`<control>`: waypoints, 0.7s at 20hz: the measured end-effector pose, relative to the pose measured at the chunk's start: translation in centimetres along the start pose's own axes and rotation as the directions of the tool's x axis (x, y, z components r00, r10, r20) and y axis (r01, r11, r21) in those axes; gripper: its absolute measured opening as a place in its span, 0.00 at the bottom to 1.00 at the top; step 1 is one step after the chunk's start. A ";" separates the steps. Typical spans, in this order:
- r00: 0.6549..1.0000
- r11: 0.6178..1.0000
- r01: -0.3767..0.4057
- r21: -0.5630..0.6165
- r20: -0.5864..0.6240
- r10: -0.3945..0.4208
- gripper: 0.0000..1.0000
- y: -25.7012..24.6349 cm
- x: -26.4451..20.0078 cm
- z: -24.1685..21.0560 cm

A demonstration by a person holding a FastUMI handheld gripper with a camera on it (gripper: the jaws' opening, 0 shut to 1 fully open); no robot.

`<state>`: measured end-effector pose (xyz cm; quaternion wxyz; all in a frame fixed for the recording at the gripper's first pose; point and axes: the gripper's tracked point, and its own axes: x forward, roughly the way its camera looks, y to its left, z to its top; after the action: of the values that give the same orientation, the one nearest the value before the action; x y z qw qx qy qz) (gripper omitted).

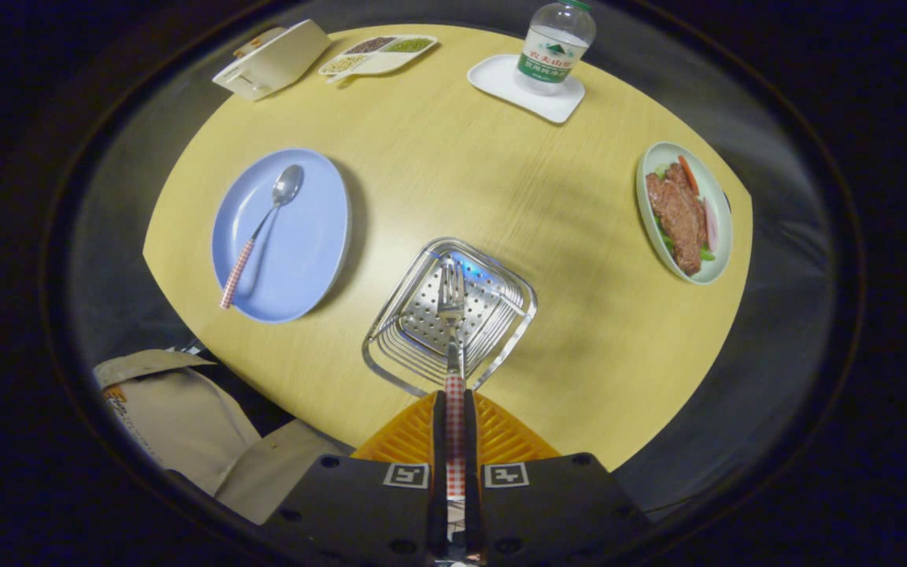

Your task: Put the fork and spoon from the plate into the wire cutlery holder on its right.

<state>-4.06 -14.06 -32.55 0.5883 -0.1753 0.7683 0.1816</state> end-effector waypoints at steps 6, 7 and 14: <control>1.000 0.999 -0.010 0.039 0.011 0.010 0.15 0.1 0.1 0.8; 1.000 0.999 -0.010 0.046 0.017 0.010 0.15 -0.1 0.2 1.1; 0.959 0.987 -0.066 0.146 0.282 0.022 0.25 0.9 -2.4 4.1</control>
<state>-0.44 -11.09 -31.18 0.6985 -0.0848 0.6928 0.1580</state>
